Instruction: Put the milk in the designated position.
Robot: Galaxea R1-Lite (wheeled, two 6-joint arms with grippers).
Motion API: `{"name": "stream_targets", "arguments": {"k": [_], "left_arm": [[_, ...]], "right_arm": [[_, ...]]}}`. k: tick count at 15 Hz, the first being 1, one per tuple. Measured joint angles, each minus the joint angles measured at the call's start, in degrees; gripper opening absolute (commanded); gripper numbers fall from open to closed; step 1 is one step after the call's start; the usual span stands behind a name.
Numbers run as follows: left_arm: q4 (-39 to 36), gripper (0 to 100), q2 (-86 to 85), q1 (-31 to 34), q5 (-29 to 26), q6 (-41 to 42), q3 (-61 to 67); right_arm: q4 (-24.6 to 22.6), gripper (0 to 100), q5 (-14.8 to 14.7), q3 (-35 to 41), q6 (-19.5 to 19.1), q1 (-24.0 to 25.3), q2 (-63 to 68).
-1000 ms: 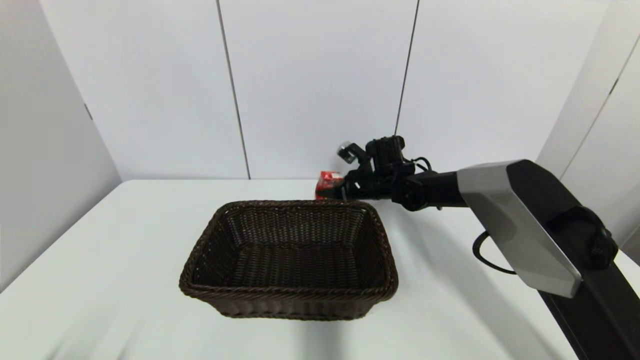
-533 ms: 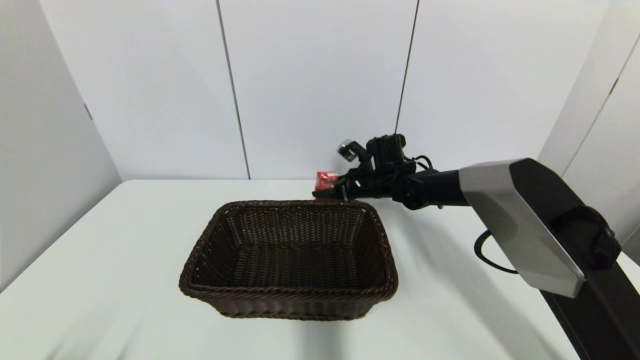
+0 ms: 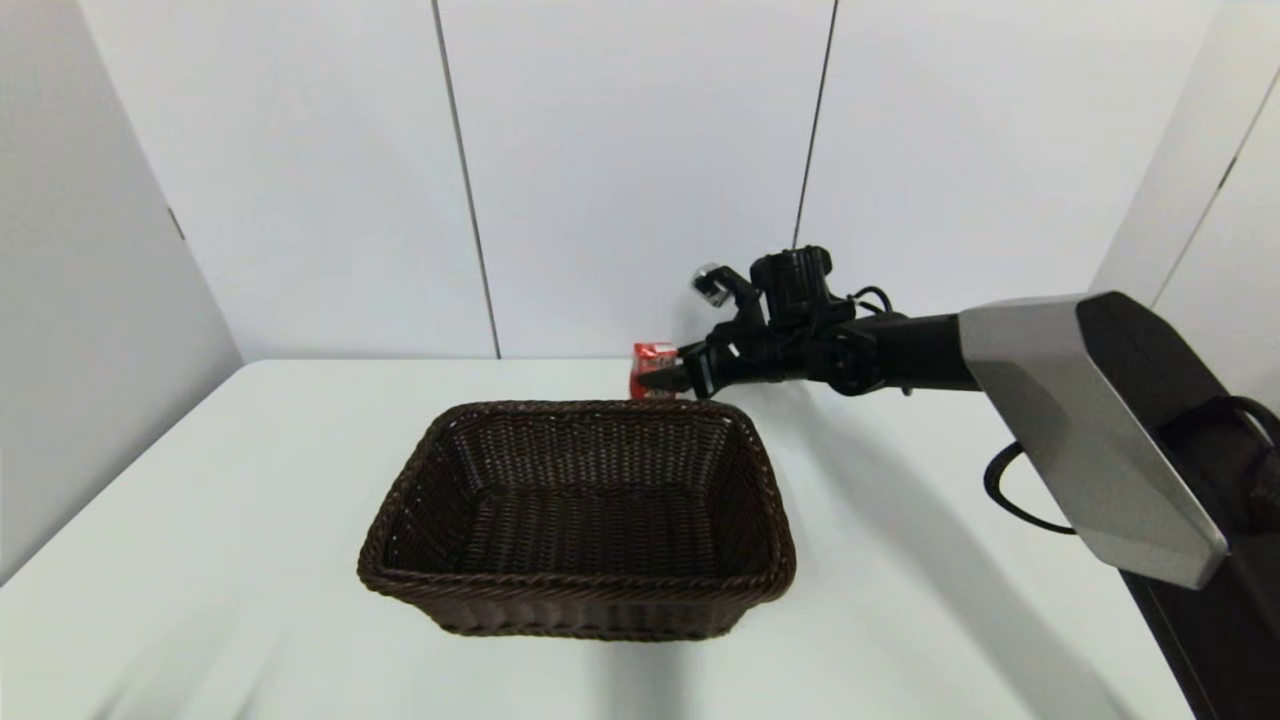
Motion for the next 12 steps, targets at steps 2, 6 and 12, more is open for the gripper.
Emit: {"name": "stream_targets", "arguments": {"k": [2,6,12], "left_arm": [[0.0,100,0.0,0.0,0.0,0.0,0.0],[0.0,100,0.0,0.0,0.0,0.0,0.0],[0.0,100,0.0,0.0,0.0,-0.02,0.0]], "right_arm": [[1.38,100,0.09,0.71,0.07,-1.07,-1.96],[1.77,100,0.11,2.19,2.06,-4.35,-6.56],[4.43,100,-0.41,12.62,2.94,-12.7,-19.16]]}}
